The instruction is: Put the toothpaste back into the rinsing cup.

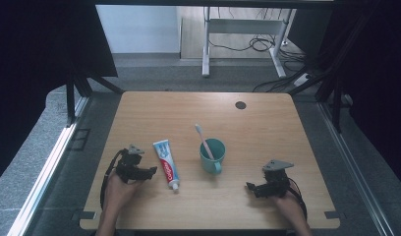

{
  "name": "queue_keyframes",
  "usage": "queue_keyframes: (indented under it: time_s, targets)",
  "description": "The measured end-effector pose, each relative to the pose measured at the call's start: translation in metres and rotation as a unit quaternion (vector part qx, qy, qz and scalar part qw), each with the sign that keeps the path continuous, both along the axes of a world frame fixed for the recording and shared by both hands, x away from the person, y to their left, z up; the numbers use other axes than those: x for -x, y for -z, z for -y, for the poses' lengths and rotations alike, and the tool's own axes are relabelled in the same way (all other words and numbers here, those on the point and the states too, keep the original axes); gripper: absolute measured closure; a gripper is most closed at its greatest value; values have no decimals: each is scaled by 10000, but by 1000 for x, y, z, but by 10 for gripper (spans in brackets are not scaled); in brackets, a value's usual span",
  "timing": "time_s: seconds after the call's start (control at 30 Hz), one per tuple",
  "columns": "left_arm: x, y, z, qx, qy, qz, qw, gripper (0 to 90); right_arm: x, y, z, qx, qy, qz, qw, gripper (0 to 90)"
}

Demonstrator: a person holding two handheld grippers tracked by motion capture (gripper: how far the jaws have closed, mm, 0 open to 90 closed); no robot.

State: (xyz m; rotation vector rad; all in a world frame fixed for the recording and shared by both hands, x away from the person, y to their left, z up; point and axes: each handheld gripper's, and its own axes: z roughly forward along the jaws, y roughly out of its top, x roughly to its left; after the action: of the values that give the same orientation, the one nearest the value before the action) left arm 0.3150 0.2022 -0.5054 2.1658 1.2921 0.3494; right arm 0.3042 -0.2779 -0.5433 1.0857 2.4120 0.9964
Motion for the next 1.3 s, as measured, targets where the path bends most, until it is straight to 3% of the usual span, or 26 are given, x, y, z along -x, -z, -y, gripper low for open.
queue_keyframes:
  time_s: [0.07, 0.13, 0.17, 0.2, 0.27, 0.3, 0.53, 0.73, 0.93, 1.3]
  targets:
    - [-3, -1, 2, -44, 32, 15, 10000, 344, 0, 0, 0, 0, -1, 1, 10000, 18]
    - [-8, -1, 3, -31, 65, 5, 10000, 440, 0, 0, 0, 0, -1, 0, 10000, 18]
    - [-10, -1, 4, -42, 79, 4, 10000, 537, 0, 0, 0, -1, 0, -1, 10000, 18]
    - [-12, 0, 5, -44, 91, -17, 9999, 537, 0, 0, 0, -1, 0, -1, 10000, 18]
    - [-16, 1, 6, -58, 113, -20, 9999, 647, 0, 0, 0, -4, -2, -4, 10000, 18]
    - [-18, 2, 7, -41, 126, -14, 9999, 647, 0, 0, 0, -4, -2, -4, 10000, 18]
    - [-35, 6, 7, 69, 21, -69, 9999, 879, 0, 0, 0, -2, 3, -5, 10000, 18]
    - [-53, 13, 8, 33, -135, -257, 9996, 896, 0, 0, 0, -10, 2, -9, 10000, 18]
    - [-61, 19, 8, 80, -212, -362, 9991, 897, 0, 0, 0, -10, 1, -8, 10000, 18]
    - [-72, 19, 26, 155, -47, -308, 9994, 897, 0, 0, 0, -11, 2, -10, 10000, 19]
